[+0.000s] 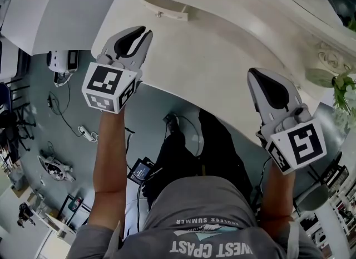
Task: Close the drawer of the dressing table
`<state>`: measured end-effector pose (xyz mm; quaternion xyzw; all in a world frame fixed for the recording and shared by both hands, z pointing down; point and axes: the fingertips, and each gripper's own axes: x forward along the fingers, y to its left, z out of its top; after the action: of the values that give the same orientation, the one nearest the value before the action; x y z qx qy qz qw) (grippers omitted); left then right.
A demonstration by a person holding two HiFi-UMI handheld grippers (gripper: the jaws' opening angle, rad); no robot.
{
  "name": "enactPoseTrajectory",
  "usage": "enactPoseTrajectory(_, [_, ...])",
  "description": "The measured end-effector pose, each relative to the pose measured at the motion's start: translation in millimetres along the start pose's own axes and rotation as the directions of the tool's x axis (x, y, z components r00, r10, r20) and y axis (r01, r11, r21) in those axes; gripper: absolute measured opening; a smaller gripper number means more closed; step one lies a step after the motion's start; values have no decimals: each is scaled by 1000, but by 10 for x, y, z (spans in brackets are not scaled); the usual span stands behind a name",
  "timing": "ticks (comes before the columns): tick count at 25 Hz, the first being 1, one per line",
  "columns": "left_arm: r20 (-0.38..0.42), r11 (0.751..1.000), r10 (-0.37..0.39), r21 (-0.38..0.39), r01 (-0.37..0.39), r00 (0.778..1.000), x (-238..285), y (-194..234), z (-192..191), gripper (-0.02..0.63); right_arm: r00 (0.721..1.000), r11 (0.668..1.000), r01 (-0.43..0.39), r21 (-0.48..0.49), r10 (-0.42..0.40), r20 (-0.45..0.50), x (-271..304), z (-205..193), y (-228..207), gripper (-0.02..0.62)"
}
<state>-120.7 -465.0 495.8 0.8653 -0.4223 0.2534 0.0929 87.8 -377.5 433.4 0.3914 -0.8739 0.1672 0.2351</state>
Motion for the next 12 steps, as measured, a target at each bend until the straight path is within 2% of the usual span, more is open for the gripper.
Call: enactPoseTrajectory(12, [-69,999,7,-46,-11,998,516,200,-416,129,999,999,-15,35,17,-44,214,-269,-102,2])
